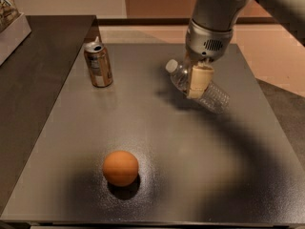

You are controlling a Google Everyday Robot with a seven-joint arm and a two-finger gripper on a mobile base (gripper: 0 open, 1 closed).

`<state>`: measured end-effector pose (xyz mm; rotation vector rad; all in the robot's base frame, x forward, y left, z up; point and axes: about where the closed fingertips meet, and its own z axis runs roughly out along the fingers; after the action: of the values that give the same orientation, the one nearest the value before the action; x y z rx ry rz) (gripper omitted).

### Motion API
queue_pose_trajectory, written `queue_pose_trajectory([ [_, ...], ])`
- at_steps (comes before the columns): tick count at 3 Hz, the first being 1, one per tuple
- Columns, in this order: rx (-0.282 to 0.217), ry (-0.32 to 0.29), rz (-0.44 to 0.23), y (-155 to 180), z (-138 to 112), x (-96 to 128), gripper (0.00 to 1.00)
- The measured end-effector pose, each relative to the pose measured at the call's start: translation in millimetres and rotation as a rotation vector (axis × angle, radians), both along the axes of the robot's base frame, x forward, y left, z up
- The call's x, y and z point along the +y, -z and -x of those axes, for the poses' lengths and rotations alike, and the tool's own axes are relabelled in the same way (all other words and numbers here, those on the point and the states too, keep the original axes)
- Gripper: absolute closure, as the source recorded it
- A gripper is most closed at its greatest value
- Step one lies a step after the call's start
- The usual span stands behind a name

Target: Knock water bottle over

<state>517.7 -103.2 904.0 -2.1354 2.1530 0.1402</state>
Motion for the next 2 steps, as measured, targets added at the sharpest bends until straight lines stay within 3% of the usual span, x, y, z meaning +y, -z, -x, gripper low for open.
queue_pose_trajectory([
  [1, 0.007, -0.043, 0.040, 13.7, -1.1, 12.2, 0.13],
  [2, -0.018, -0.041, 0.027, 13.7, -7.2, 16.3, 0.00],
])
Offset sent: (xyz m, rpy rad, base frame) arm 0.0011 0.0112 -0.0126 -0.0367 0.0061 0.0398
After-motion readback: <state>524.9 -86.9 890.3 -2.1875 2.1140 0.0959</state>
